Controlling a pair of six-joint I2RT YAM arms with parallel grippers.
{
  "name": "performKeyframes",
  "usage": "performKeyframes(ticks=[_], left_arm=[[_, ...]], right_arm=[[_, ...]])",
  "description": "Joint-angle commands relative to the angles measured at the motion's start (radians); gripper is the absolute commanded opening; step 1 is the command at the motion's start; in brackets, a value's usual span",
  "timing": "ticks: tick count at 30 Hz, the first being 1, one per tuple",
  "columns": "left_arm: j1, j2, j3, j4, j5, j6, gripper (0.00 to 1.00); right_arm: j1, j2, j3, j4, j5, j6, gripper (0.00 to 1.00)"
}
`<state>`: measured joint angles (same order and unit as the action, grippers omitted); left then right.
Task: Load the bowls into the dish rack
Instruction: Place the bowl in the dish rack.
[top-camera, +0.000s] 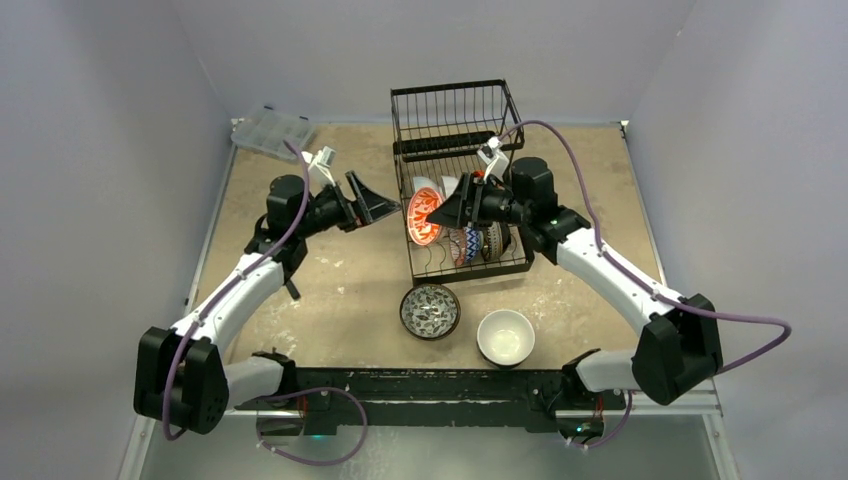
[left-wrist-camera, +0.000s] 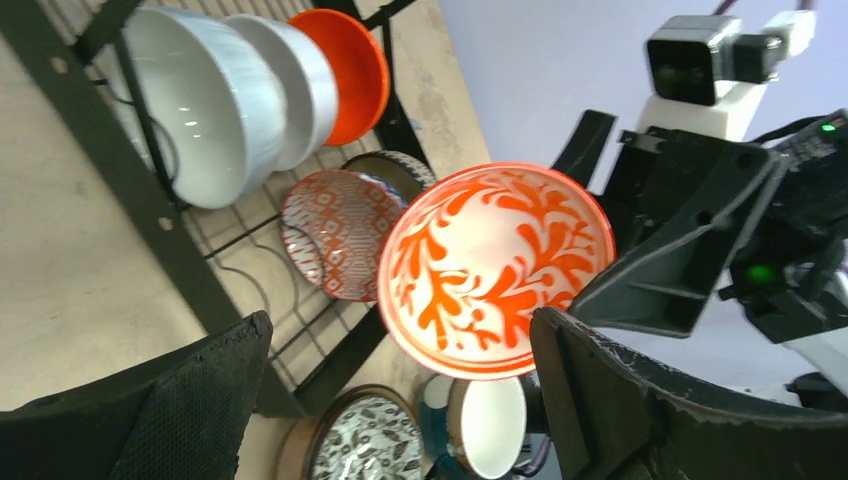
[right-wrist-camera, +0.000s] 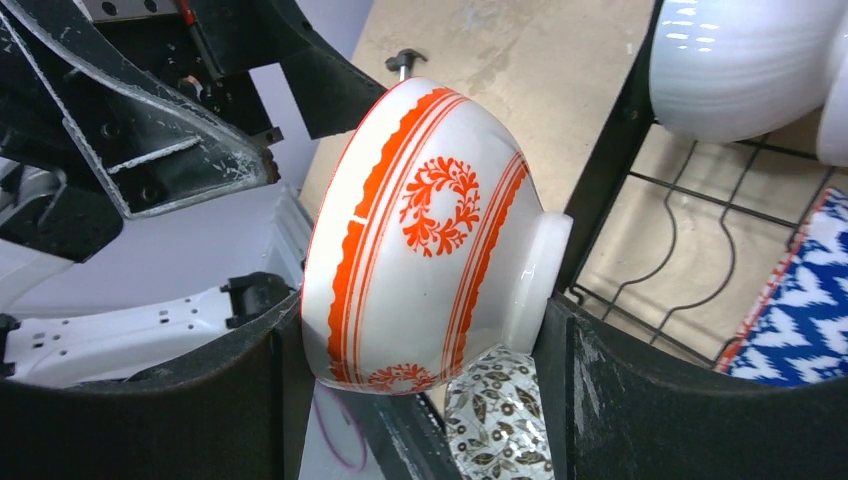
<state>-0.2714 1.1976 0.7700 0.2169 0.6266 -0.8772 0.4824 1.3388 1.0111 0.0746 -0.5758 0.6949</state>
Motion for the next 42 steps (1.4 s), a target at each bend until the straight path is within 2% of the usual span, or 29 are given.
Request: performKeyframes(ticks=[1,8,14,19,29,33,42], left_arm=[[0.041,-0.026,0.061,-0.161,0.017,0.165,0.99],[0.053,0.005,0.159,-0.325,-0.043,0.321,0.99],[0.053,0.017,0.188,-0.386,-0.137,0.431,0.99],[0.054,0.039,0.178,-0.376,-0.161,0.457,0.99],[0.052,0.031,0.106,-0.368,-0.304,0.543,0.99],[0.052,0.007,0.1,-0.395,-0.362,0.564,0.99],[0.052,-0.02,0.076,-0.4,-0.39,0.57,0.99]], right_arm=[[0.004,-0.017,0.095,-0.09,0.085,-0.112,0.0],[0.022,0.011,0.113,-0.154,0.144,-0.157,0.0],[0.075,0.047,0.166,-0.263,0.293,-0.222,0.0],[0.142,0.093,0.217,-0.336,0.42,-0.258,0.0],[0.26,0.191,0.333,-0.468,0.652,-0.299,0.0],[0.288,0.211,0.337,-0.48,0.696,-0.299,0.0],[0.305,0.238,0.33,-0.486,0.755,-0.309,0.0]])
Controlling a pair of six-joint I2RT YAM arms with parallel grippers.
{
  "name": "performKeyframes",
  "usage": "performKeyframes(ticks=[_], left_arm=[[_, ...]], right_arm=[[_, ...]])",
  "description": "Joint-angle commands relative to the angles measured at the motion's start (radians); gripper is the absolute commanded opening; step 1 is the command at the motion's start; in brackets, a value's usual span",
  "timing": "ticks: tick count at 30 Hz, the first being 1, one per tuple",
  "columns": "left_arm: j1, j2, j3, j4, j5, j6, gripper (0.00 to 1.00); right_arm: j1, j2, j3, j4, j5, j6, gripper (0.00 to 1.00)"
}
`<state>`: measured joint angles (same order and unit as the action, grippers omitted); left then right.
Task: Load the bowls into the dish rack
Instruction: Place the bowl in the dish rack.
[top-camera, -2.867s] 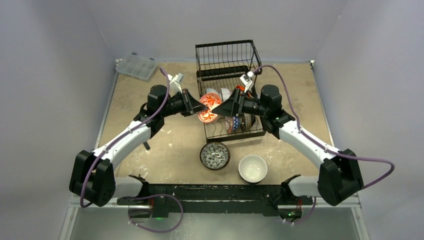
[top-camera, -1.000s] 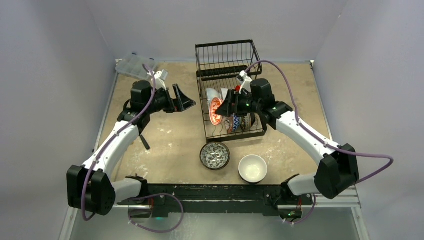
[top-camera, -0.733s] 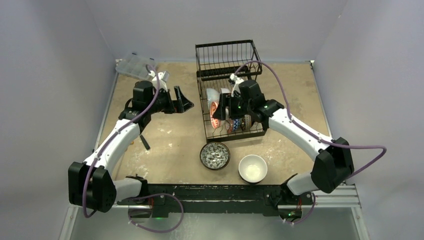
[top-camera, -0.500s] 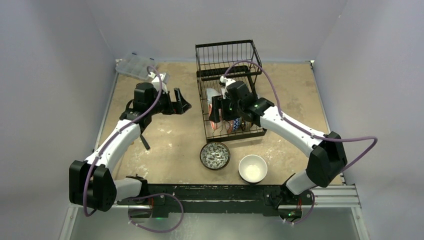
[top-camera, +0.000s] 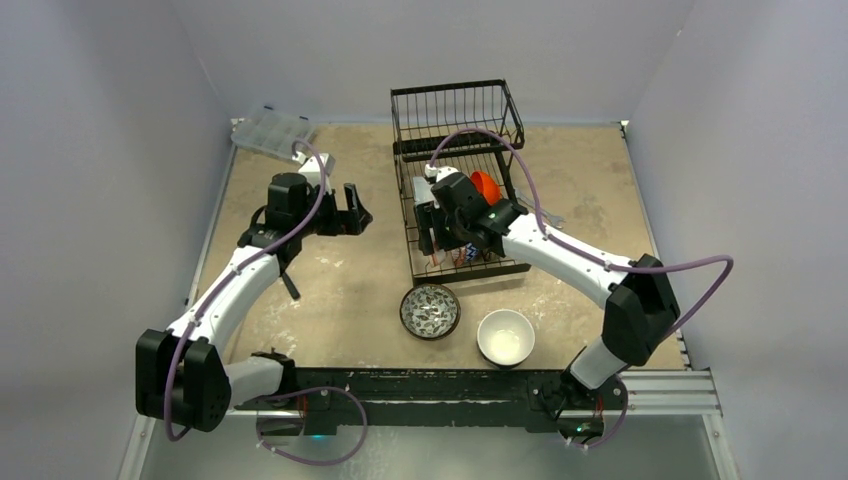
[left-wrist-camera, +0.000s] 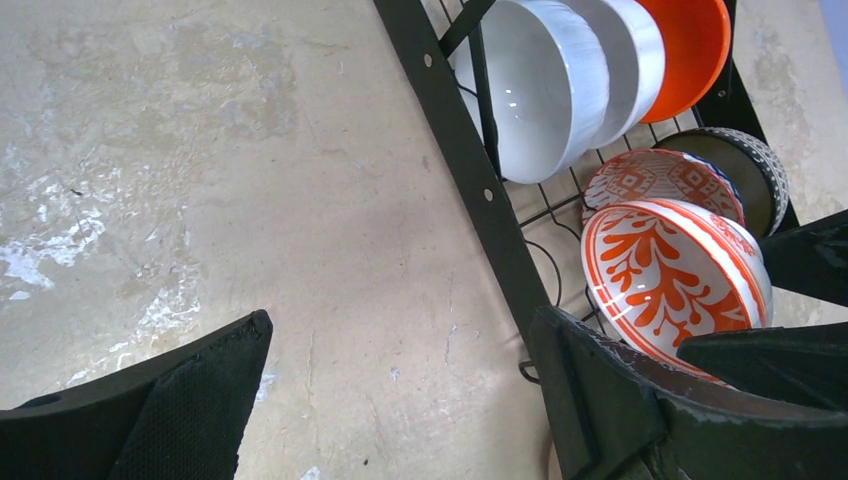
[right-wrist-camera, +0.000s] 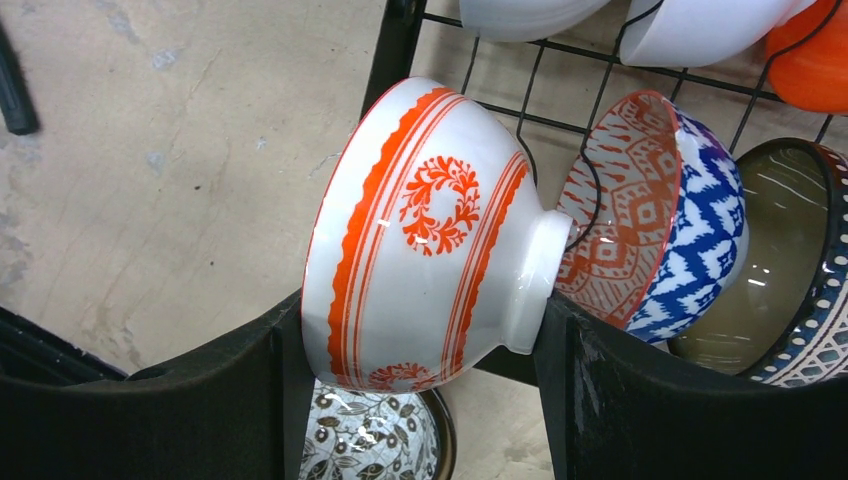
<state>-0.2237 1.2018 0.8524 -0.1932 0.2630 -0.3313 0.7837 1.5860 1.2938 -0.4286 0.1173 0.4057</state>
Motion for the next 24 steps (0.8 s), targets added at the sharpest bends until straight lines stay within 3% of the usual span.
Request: performKeyframes(ticks=[1,24], left_arm=[[0.004,-0.024,-0.006,0.01,-0.027,0.025,0.99],[0.003,-0.025,-0.015,0.012,-0.021,0.025,0.99]], right_arm=[[0.002,-0.007,0.047,0.018,0.064,-0.021,0.0],[0.003,0.084,0.041,0.027,0.088,-0.028,0.0]])
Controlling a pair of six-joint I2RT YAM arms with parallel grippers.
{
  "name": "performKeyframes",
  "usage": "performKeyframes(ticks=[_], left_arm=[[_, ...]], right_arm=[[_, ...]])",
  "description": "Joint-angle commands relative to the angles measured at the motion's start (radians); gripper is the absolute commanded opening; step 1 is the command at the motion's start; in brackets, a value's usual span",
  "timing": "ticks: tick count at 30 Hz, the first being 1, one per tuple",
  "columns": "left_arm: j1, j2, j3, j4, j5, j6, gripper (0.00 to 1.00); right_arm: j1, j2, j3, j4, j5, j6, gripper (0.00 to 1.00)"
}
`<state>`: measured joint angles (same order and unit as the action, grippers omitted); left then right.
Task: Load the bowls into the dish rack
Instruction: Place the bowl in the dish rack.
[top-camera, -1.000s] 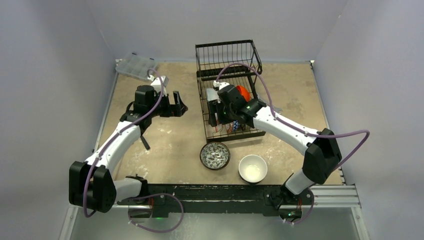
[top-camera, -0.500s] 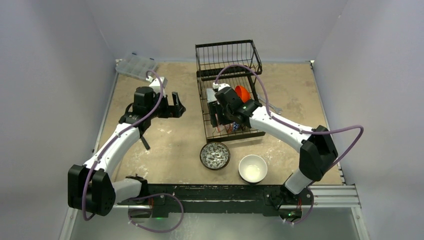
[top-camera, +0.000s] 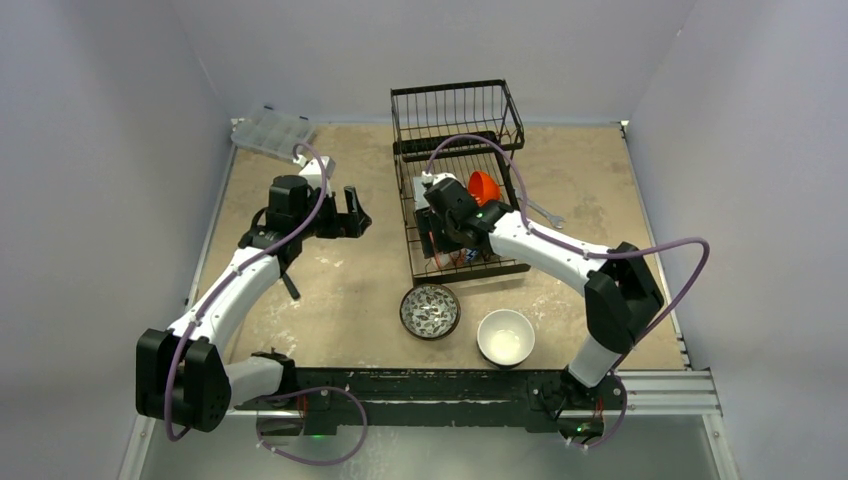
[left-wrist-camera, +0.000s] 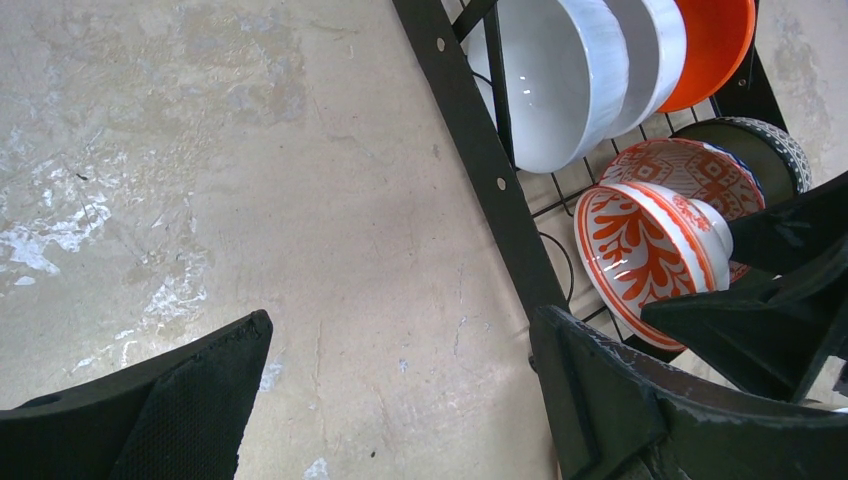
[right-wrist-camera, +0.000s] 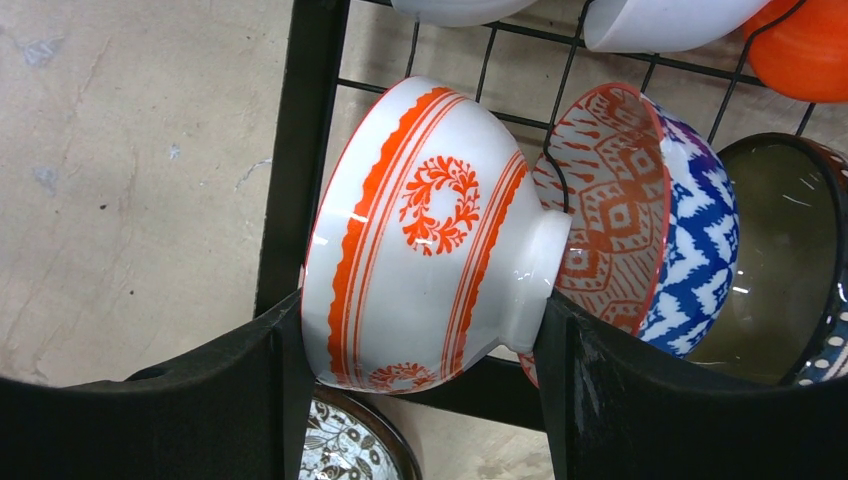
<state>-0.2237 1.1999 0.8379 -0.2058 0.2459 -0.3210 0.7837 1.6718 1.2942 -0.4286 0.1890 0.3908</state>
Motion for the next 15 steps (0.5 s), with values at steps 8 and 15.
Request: performKeyframes(ticks=[8,15], left_arm=[[0.004,-0.021,0.001,0.026,0.001,0.013,0.99],[0.004,-0.016,0.001,0.028,0.01,0.01,0.98]], right_arm=[[0.003,0.016,0.03,0.045,-0.008,-0.007,0.0],[0.003,0.02,0.028,0.05,-0.023,-0.004,0.03]])
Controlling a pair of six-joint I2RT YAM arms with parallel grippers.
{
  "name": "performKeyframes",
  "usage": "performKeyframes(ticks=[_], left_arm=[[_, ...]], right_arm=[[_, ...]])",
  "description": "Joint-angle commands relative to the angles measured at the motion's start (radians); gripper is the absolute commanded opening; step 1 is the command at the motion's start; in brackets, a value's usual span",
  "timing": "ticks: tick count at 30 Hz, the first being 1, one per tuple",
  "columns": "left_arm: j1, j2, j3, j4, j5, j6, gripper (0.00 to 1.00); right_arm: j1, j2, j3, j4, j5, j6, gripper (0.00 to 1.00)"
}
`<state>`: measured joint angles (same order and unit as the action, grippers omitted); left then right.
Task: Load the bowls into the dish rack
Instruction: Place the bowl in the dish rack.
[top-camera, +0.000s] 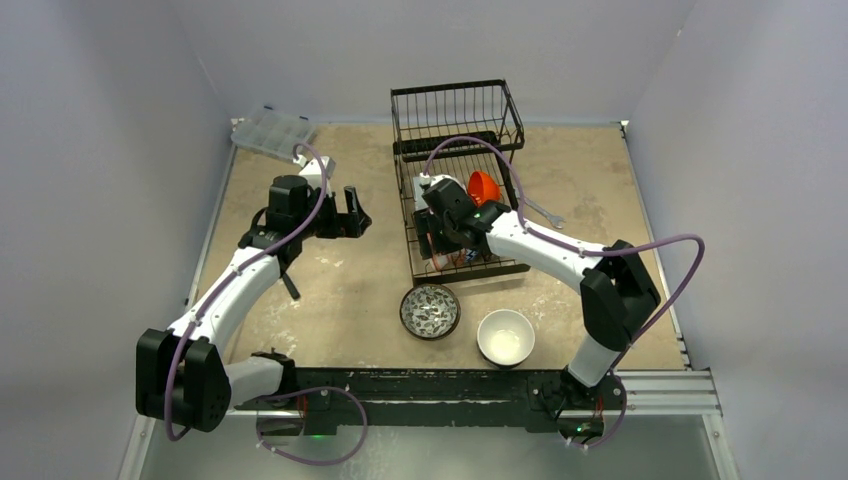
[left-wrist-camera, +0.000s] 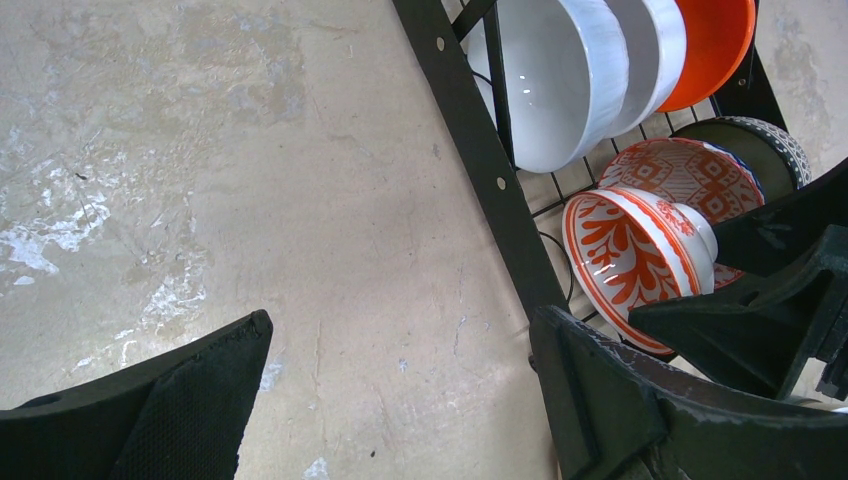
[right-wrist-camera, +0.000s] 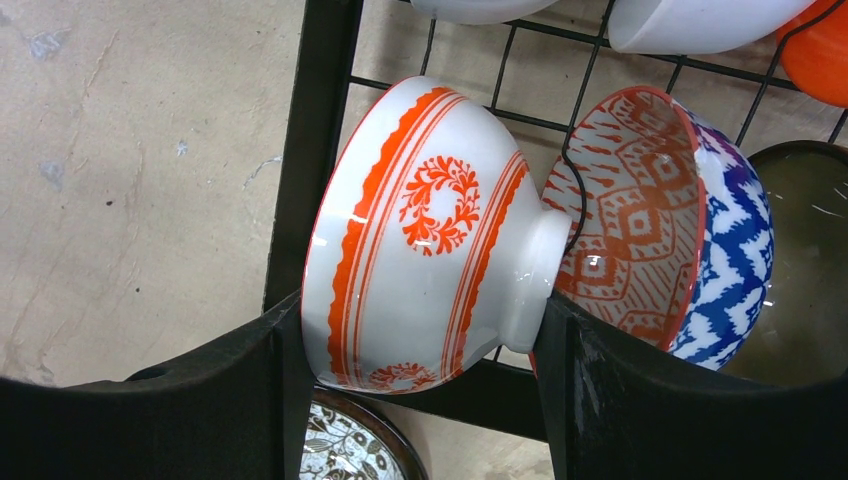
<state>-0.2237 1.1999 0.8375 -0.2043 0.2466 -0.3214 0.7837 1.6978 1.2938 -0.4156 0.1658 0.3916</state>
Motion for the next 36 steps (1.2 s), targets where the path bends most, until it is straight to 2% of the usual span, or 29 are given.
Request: performKeyframes(ticks=[1,2,6,9,12,16,23,30,36], left_arm=[[0.004,-0.015,0.001,0.026,0.01,0.011,0.99],[0.003,-0.016,0.0,0.027,0.01,0.01,0.98],[0.004,-0.016,0.0,0.027,0.01,0.011,0.98],[0.004,-0.016,0.0,0.026,0.008,0.011,0.98],[0.004,-0.017,0.0,0.027,0.008,0.01,0.99],[0.004,-0.02,-0.001,0.026,0.005,0.012,0.98],[0.004,-0.022,-0.002,0.025,0.005,0.013,0.98],[0.004,-0.019,-0.002,0.025,0.009,0.013,0.98],[0.003,-0.017,-0.002,0.021,0.007,0.015,0.98]], right_arm=[[0.003,-0.008,0.03,0.037,-0.001,-0.005,0.07],[0.003,-0.01,0.031,0.034,-0.002,-0.006,0.14],[0.003,-0.024,0.034,0.028,0.008,-0.008,0.55],[0.003,-0.042,0.04,0.018,0.026,-0.009,0.75],[0.003,-0.059,0.047,0.011,0.047,-0.018,0.88],[0.003,-0.079,0.05,0.008,0.056,-0.02,0.95],[0.003,-0.116,0.049,0.008,0.054,-0.019,0.98],[-0.005,-0.168,0.039,0.04,-0.014,-0.018,0.99],[-0.085,-0.2,0.018,0.077,-0.153,-0.003,0.99]])
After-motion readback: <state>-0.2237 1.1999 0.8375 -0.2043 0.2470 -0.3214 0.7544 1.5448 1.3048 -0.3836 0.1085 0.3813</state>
